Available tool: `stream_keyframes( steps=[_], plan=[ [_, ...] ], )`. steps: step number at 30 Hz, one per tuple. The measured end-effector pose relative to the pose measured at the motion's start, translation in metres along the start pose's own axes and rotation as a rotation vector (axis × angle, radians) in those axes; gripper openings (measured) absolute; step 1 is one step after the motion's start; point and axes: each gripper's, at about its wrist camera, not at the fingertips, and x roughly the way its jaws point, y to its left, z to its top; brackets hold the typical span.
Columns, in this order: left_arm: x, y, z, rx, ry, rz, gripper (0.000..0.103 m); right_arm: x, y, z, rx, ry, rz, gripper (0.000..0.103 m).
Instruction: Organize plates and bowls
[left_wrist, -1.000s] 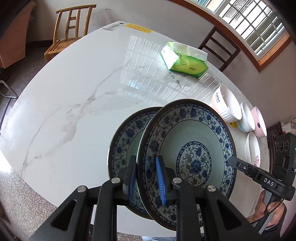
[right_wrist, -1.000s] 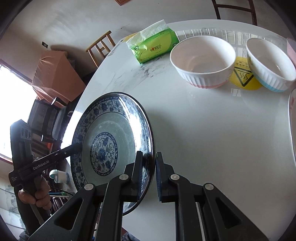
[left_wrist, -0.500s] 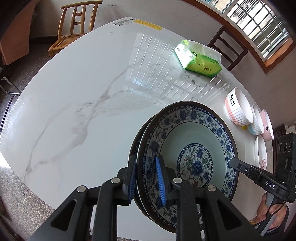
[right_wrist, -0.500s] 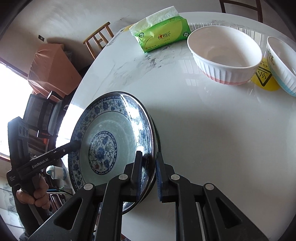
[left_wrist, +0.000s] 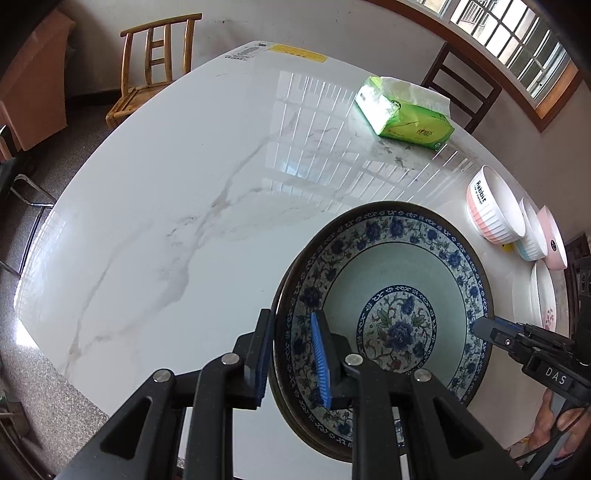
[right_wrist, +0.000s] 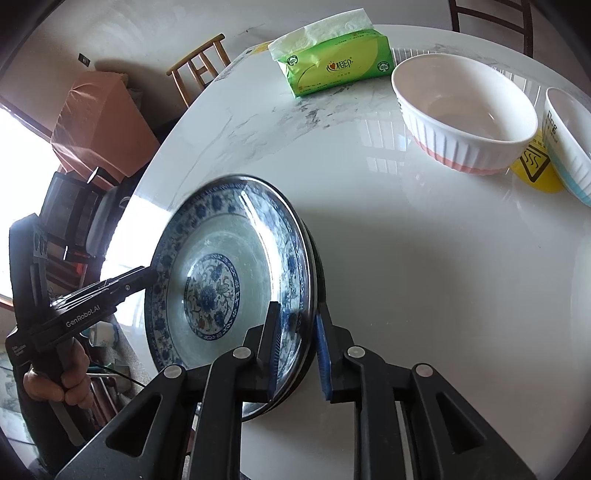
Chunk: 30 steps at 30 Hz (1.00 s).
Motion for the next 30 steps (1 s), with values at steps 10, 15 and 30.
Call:
stream_keyframes(
  steps=[10, 15, 30],
  plan=[
    [-0.001, -0.009, 0.002, 0.01, -0.005, 0.012, 0.021, 0.007, 0.004, 0.0, -0.026, 0.019, -0.02, 0.022],
    [-0.005, -0.01, 0.002, -0.008, -0.01, 0.015, 0.022, 0.011, 0.003, 0.0, -0.031, 0.029, -0.014, 0.024],
    [-0.001, -0.079, -0.006, 0.047, 0.009, -0.048, 0.032, -0.012, -0.022, -0.012, -0.01, -0.015, -0.038, 0.024]
  ],
)
